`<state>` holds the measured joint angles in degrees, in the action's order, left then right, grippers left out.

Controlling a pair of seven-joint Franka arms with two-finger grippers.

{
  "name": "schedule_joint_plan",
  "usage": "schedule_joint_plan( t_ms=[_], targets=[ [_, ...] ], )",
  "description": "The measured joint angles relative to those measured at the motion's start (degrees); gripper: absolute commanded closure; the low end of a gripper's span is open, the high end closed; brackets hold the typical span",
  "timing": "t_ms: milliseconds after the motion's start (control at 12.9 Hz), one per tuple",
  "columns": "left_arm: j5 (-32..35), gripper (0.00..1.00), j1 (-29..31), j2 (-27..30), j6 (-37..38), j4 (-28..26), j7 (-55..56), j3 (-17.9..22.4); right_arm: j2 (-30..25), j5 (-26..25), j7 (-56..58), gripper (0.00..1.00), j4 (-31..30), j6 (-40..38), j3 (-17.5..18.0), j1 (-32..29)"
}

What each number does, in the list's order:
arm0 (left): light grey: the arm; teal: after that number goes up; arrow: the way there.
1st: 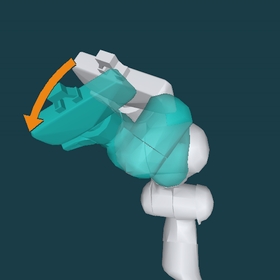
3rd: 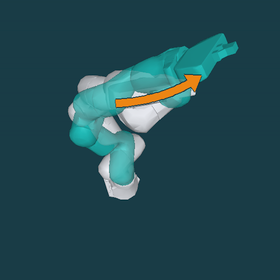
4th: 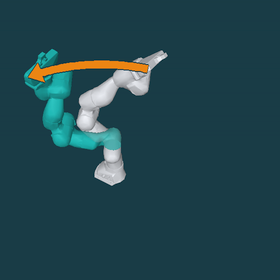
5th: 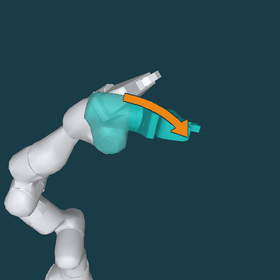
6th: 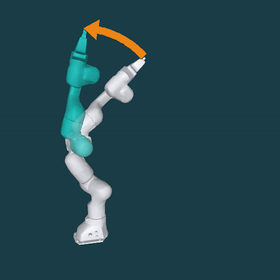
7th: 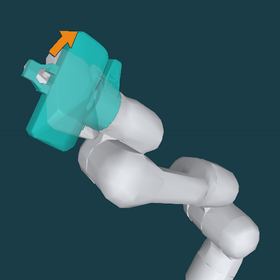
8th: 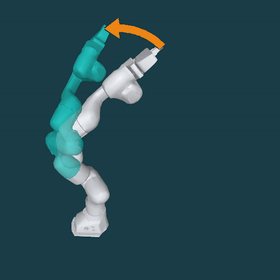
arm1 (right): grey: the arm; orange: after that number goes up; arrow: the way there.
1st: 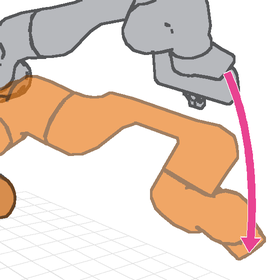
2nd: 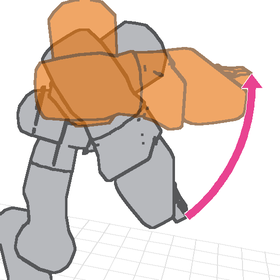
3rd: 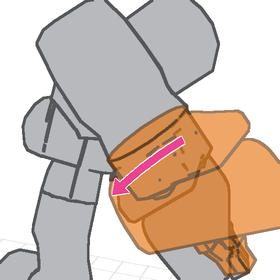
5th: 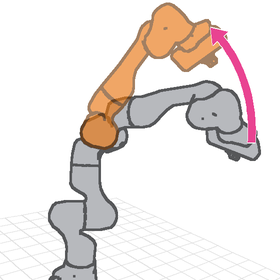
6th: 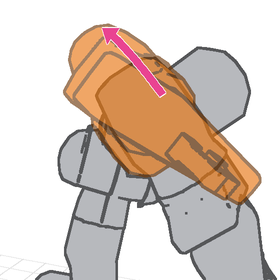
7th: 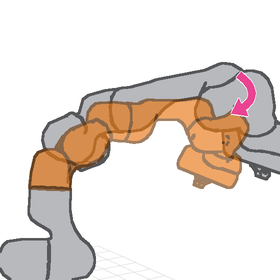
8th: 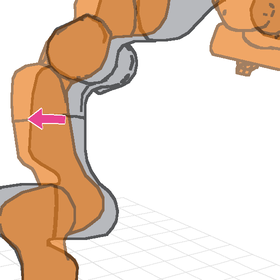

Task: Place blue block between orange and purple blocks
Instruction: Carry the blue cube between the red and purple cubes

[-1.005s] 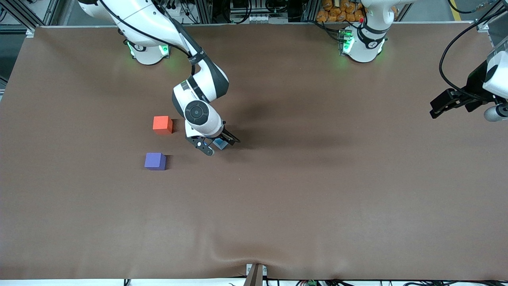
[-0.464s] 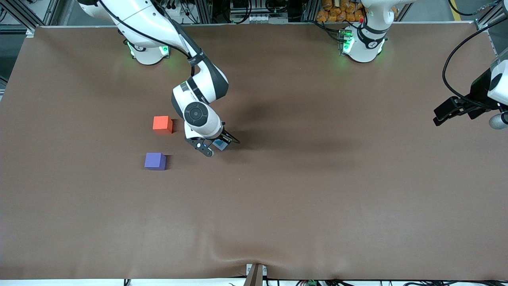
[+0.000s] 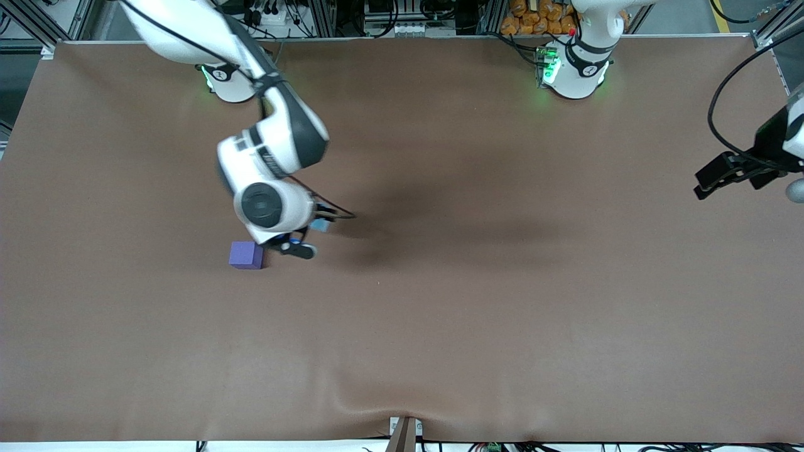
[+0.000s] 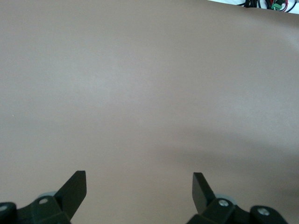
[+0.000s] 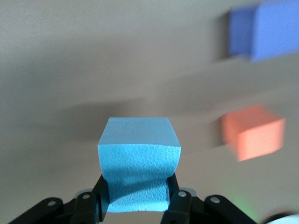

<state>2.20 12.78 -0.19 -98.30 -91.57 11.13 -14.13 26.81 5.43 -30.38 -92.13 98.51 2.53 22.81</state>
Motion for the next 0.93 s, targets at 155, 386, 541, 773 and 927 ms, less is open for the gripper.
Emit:
schedule_joint_plan(
  t_ms=[155, 386, 541, 773, 927],
  targets=[
    [0.0, 0.0, 1.36, 0.31, -0.04, 0.19, -1.85, 0.01, -0.83, -4.22, 10.17, 0.96, -0.35, -1.72, -1.03, -3.17],
    [0.0, 0.0, 1.45, 1.19, 0.69, 0.22, -2.94, -0.25, -0.95, -5.9, 18.7, 0.96, -2.14, -1.5, -1.46, -7.3],
    [0.0, 0.0, 1.47, 1.28, 0.96, 0.18, -3.01, -0.26, -1.4, -5.92, 20.51, 0.96, -4.81, 0.94, -1.49, -8.53],
    [0.0, 0.0, 1.62, 1.28, 0.97, 0.19, -3.04, -0.2, -2.97, -6.02, 20.74, 0.96, -10.84, 6.14, -1.48, -8.77],
    [-0.09, 0.0, 1.86, 1.21, 0.79, 0.22, -3.06, -0.19, -4.12, -6.06, 20.75, 0.96, -14.25, 8.97, -1.46, -8.77]
  ],
)
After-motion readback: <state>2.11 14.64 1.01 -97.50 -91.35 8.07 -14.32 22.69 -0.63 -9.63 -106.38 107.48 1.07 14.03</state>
